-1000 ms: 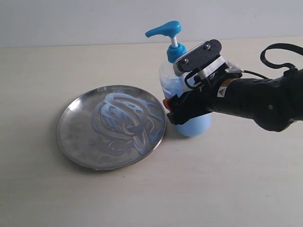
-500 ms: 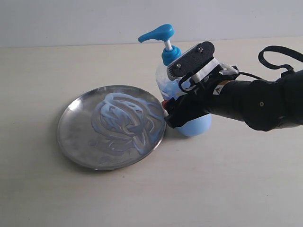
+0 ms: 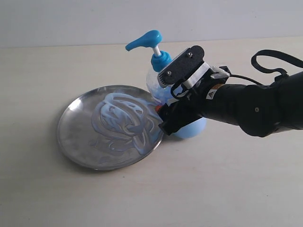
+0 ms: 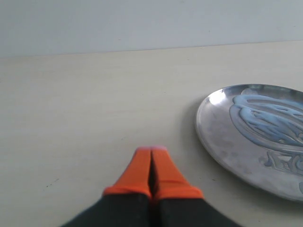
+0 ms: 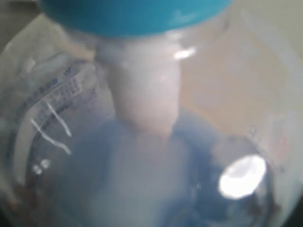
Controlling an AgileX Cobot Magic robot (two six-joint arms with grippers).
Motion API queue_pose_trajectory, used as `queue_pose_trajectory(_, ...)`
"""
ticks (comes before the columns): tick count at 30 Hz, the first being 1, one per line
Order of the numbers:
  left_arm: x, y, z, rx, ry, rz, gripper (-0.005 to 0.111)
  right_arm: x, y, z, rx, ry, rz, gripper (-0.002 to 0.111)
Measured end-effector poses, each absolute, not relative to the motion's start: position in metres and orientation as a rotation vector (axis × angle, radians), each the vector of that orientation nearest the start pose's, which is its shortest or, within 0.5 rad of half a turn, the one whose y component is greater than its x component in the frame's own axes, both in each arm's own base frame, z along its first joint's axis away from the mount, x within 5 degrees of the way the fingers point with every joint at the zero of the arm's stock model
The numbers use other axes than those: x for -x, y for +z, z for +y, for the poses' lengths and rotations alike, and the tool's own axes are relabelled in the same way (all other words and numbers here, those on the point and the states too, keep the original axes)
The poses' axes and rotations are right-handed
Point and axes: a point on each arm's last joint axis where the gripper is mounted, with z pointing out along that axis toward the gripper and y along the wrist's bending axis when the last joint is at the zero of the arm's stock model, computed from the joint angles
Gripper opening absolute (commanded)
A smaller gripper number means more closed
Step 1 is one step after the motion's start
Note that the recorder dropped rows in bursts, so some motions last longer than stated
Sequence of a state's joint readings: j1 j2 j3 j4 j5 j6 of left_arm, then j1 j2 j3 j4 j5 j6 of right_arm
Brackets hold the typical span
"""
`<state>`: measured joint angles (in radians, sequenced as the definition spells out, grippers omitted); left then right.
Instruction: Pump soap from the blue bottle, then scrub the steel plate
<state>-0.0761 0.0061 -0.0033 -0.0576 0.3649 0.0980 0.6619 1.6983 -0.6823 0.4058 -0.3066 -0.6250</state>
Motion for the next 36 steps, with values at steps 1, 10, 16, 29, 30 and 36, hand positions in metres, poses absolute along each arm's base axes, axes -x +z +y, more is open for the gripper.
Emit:
queue_pose_trajectory(1, -0.053, 0.1812, -0.0059, -0.126, -0.041, 1.847, 0.0, -0.2544, 0.1561, 0.1845, 0.901, 0.104, 2.022, 0.0)
queue_pose_trajectory(10, -0.053, 0.1812, -0.0059, -0.126, -0.041, 1.847, 0.0, -0.2544, 0.1561, 0.1844, 0.897, 0.105, 2.024, 0.0)
queue_pose_trajectory(16, -0.053, 0.1812, -0.0059, -0.126, -0.041, 1.847, 0.0, -0.2555, 0.1566, 0.1832, 0.838, 0.111, 2.041, 0.0)
queue_pose_trajectory(29, -0.053, 0.1812, -0.0059, -0.126, -0.041, 1.847, 0.0, -0.26, 0.1531, 0.1823, 0.739, 0.114, 2.047, 0.0)
queue_pose_trajectory(30, -0.053, 0.1812, -0.0059, -0.126, -0.041, 1.847, 0.0, -0.2601, 0.1532, 0.1823, 0.732, 0.117, 2.048, 0.0)
queue_pose_trajectory(36, -0.053, 0.1812, -0.0059, -0.126, -0.041, 1.847, 0.0, -0.2602, 0.1527, 0.1822, 0.702, 0.132, 2.061, 0.0)
